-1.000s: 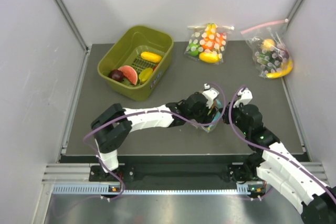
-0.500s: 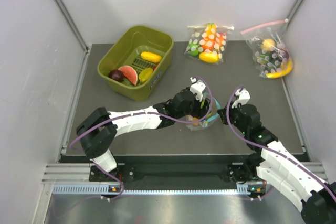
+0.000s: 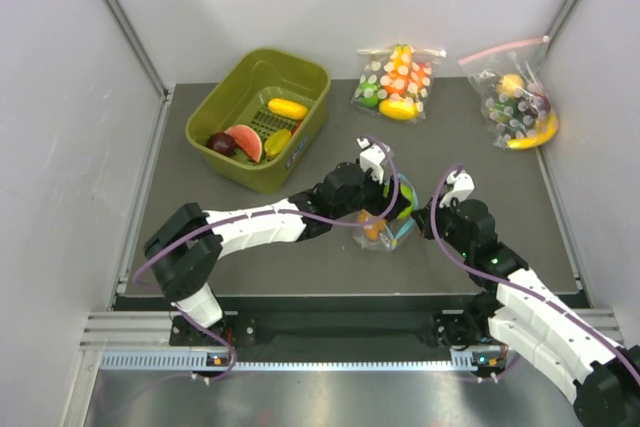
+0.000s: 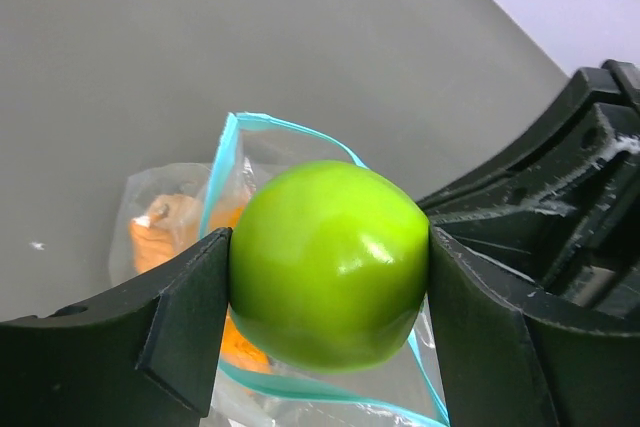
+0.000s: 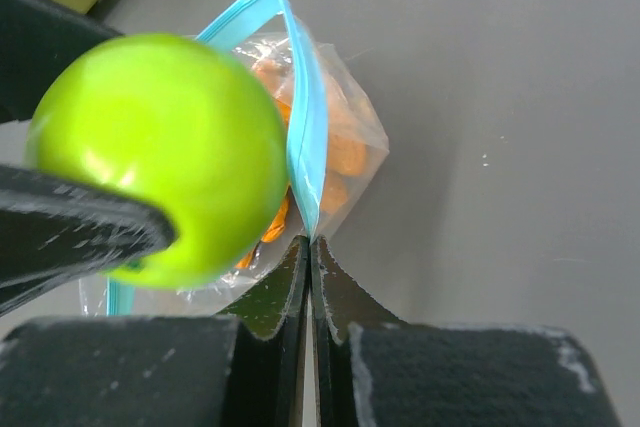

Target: Open the zip-top bag and remove the fake food

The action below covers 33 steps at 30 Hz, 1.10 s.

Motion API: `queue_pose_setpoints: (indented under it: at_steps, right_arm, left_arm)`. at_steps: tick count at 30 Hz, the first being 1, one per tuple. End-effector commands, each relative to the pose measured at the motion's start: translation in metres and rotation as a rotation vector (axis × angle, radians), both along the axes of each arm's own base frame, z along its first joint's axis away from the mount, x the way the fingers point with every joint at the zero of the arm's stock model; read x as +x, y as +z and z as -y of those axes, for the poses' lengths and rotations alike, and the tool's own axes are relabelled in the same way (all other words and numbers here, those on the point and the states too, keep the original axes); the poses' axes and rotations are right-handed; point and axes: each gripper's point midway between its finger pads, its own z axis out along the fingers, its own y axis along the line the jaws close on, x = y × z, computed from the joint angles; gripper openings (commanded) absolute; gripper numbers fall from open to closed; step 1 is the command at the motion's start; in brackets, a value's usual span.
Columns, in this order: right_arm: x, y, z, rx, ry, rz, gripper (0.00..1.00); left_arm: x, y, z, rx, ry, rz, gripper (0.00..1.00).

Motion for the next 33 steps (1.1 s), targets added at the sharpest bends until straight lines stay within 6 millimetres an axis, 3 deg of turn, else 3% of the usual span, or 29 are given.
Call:
queue_pose_setpoints:
  at_steps: [1,5,8,13,16,19,22,24,26,29,33]
  right_arm:
    - [0.007,0.013,0.000,0.013,-0.022,0.050,0.00]
    - [0.011,0.018,0.003,-0.006,-0.037,0.061,0.00]
    - [0.013,0.018,0.003,-0.014,-0.039,0.061,0.00]
    - [0.015,0.023,0.002,-0.014,-0.037,0.070,0.00]
    - [0.015,0.025,0.001,-0.008,-0.035,0.076,0.00]
    - [0.015,0.027,0.001,-0.006,-0.033,0.081,0.00]
    - [0.014,0.025,0.000,-0.005,-0.028,0.078,0.00]
    - [0.014,0.025,-0.001,-0.002,-0.024,0.076,0.00]
    - [0.013,0.025,-0.001,0.000,-0.021,0.076,0.00]
    - [0.012,0.024,-0.001,-0.002,-0.019,0.075,0.00]
    - [0.012,0.024,0.000,-0.003,-0.019,0.075,0.00]
  left_arm:
    - [-0.014,0.050,0.008,-0.156,-0.109,-0.011,0.23]
    - [-0.037,0.052,-0.007,-0.162,-0.213,-0.077,0.23]
    - [-0.050,0.065,-0.022,-0.206,-0.289,-0.105,0.25]
    - [-0.048,0.103,-0.059,-0.293,-0.318,-0.091,0.27]
    - [-0.018,0.124,-0.094,-0.303,-0.193,-0.014,0.28]
    - [0.028,0.136,-0.139,-0.256,0.005,0.076,0.28]
    - [0.088,0.138,-0.202,-0.174,0.308,0.134,0.28]
    - [0.125,0.134,-0.255,-0.096,0.572,0.174,0.27]
    - [0.147,0.132,-0.288,-0.012,0.730,0.223,0.27]
    - [0.168,0.133,-0.322,0.082,0.873,0.259,0.27]
    - [0.190,0.112,-0.342,0.187,0.919,0.225,0.31]
